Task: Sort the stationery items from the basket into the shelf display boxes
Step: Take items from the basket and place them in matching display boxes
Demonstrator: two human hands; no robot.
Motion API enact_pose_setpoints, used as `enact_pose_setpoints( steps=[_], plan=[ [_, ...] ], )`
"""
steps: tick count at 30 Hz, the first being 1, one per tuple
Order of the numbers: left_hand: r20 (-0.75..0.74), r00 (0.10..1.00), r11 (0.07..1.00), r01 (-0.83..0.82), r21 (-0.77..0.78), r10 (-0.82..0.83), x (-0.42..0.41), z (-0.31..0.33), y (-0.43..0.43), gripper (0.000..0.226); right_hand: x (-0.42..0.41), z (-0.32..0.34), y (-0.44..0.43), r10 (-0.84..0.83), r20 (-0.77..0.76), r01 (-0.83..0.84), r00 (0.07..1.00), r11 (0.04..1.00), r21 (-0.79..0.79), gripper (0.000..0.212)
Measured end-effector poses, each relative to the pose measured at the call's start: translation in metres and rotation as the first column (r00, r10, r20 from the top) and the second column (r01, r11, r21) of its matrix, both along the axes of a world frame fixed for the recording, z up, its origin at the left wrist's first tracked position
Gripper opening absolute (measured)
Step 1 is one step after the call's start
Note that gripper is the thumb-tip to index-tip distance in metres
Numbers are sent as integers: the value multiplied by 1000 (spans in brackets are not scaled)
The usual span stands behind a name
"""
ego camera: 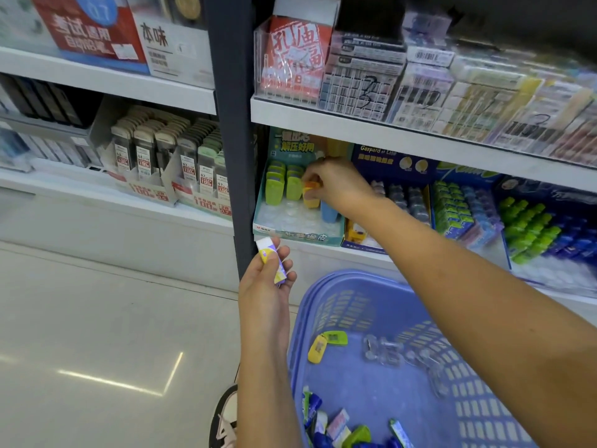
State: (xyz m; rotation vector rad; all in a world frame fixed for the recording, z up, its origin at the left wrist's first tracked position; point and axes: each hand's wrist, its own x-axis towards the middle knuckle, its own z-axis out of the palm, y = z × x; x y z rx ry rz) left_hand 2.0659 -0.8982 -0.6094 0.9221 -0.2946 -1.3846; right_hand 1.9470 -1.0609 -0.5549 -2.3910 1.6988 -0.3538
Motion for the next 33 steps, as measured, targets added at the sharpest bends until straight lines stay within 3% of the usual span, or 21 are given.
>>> enact_pose_setpoints(
  steps=[5, 9, 13, 16, 19, 22, 27, 29, 31, 33],
  plan=[
    [8, 1000, 1000, 15, 9, -16, 2, -2, -1, 23, -5, -11, 1, -12, 159, 18, 987, 999, -37, 31],
    [0, 1000, 999, 30, 17, -30, 3, -3, -1, 24, -9, -10, 0, -43, 311, 35, 949, 999, 30, 30],
    [-1, 999, 999, 37, 16, -37, 2, -5, -2, 23, -9, -9, -1, -33, 316, 17, 948, 998, 53, 30],
    [-6, 999, 999, 47, 18, -46, 2, -5, -3, 22, -9, -15, -1, -9, 141, 13, 990, 1000, -29, 31],
    [-4, 999, 998, 54, 16, -54, 1, -6, -4, 23, -8, -20, 8, -36, 63, 43, 997, 992, -119, 32],
    [-31, 998, 998, 57, 30, -56, 3, -6, -7, 24, -6, -29, 17, -17, -215, -53, 977, 948, -314, 37],
    [-72, 991, 994, 110, 6, -110, 6, 2, -4, 26, -2, -14, 18, -28, -385, -68, 923, 970, -234, 39],
    [-46, 991, 992, 129, -3, -129, 3, 7, -1, 25, -6, -13, 35, 74, -295, -133, 953, 974, -185, 44],
    [-38, 989, 990, 142, 10, -141, -2, 12, 1, 24, -18, -15, 65, 215, -71, -221, 974, 970, -102, 48],
    [-24, 987, 986, 162, 30, -162, -10, 17, 3, 22, -32, -17, 102, 255, 164, -243, 953, 966, -89, 44]
  ],
)
